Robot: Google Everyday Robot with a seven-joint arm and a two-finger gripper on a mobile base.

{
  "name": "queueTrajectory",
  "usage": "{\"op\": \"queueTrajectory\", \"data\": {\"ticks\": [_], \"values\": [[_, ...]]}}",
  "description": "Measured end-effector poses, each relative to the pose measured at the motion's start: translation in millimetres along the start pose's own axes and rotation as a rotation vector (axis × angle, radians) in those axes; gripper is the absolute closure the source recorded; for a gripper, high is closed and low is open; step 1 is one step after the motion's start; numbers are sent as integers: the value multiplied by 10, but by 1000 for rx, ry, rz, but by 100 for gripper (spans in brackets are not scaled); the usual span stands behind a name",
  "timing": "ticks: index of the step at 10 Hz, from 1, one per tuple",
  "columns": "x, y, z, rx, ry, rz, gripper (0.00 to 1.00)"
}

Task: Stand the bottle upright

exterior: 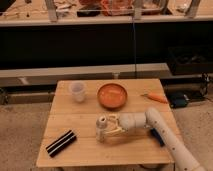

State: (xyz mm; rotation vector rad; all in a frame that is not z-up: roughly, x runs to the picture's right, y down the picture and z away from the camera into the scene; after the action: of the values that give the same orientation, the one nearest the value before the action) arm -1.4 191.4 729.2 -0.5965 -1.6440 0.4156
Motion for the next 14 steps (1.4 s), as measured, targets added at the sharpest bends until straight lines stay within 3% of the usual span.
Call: {"op": "queueTrajectory", "data": {"ticks": [3, 5, 8, 12, 14], "values": [[29, 0, 7, -5, 14, 13, 98], [37, -3, 12, -7, 23, 15, 91], [41, -9, 29, -2, 34, 8, 68], [51, 3, 17, -22, 16, 0, 26], [58, 3, -3, -22, 11, -5, 20]]}}
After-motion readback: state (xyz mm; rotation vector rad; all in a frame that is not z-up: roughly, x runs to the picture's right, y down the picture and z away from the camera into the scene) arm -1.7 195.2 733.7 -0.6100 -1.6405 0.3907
